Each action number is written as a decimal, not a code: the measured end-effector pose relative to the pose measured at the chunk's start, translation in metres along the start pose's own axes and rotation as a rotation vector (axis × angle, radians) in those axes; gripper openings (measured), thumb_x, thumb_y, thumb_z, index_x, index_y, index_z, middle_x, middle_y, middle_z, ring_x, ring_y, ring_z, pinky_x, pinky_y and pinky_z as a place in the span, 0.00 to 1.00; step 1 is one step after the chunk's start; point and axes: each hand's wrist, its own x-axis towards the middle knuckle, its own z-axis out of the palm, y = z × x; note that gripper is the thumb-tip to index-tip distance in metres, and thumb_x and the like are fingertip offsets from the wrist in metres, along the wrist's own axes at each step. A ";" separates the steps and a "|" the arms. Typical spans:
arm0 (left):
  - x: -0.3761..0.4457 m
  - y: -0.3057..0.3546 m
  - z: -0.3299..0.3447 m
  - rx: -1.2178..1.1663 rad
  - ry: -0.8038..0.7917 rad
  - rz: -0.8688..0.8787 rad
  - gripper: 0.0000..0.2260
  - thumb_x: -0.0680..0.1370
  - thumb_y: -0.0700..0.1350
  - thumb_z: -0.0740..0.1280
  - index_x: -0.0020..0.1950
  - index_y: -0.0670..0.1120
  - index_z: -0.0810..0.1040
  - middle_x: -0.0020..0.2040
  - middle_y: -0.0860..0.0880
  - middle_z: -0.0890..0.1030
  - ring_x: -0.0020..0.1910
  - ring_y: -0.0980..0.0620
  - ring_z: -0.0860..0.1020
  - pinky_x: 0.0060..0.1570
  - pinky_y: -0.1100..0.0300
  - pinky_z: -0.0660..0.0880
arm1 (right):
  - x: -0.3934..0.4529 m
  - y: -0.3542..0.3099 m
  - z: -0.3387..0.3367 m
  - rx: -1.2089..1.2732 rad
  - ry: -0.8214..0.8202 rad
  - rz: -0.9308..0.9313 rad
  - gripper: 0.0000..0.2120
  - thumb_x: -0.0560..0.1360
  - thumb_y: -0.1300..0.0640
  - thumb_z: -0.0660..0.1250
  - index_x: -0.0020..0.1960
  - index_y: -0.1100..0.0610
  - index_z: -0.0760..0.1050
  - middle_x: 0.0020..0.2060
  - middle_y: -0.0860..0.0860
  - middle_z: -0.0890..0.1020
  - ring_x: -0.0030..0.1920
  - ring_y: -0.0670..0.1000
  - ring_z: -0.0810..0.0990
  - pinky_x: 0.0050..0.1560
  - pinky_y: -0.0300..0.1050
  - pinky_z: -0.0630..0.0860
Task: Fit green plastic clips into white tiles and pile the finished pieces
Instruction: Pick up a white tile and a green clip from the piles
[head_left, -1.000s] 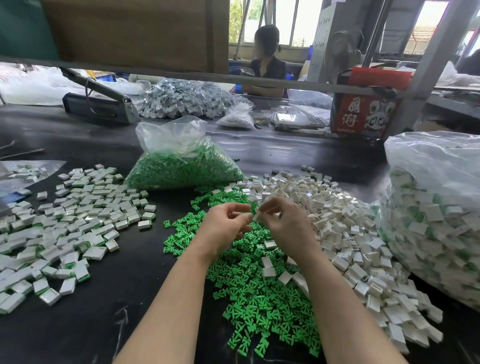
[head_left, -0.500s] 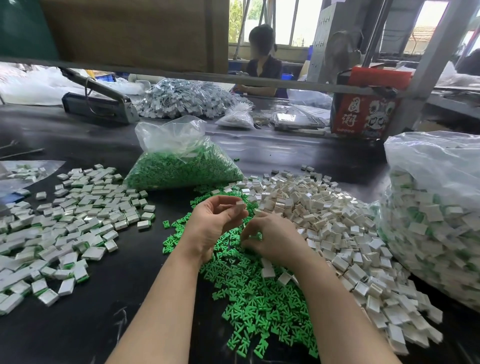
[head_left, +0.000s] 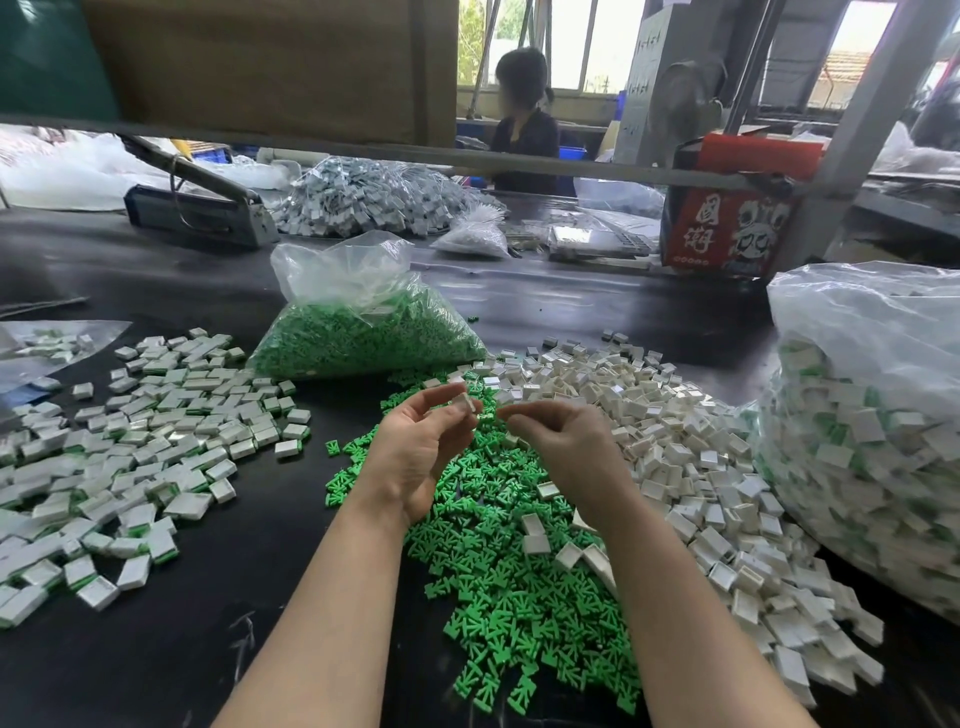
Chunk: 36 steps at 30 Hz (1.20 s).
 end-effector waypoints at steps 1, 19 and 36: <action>0.000 0.000 0.000 -0.035 0.003 0.000 0.12 0.72 0.36 0.70 0.54 0.42 0.78 0.42 0.45 0.85 0.37 0.53 0.84 0.36 0.64 0.79 | -0.001 -0.001 -0.001 0.082 -0.010 0.020 0.08 0.77 0.65 0.67 0.52 0.57 0.83 0.45 0.51 0.86 0.38 0.37 0.81 0.40 0.32 0.76; -0.001 -0.006 0.007 -0.068 -0.041 -0.069 0.16 0.64 0.36 0.74 0.51 0.39 0.80 0.43 0.44 0.86 0.41 0.51 0.85 0.39 0.64 0.80 | 0.000 -0.005 0.002 0.564 0.017 0.118 0.08 0.76 0.67 0.65 0.48 0.59 0.82 0.41 0.55 0.85 0.42 0.51 0.80 0.46 0.45 0.78; -0.005 -0.007 0.013 0.088 -0.062 -0.008 0.21 0.58 0.42 0.79 0.49 0.39 0.82 0.44 0.40 0.86 0.41 0.47 0.86 0.36 0.63 0.80 | 0.001 -0.002 0.016 0.485 0.222 0.026 0.05 0.74 0.62 0.72 0.49 0.60 0.82 0.40 0.50 0.84 0.39 0.47 0.79 0.38 0.41 0.75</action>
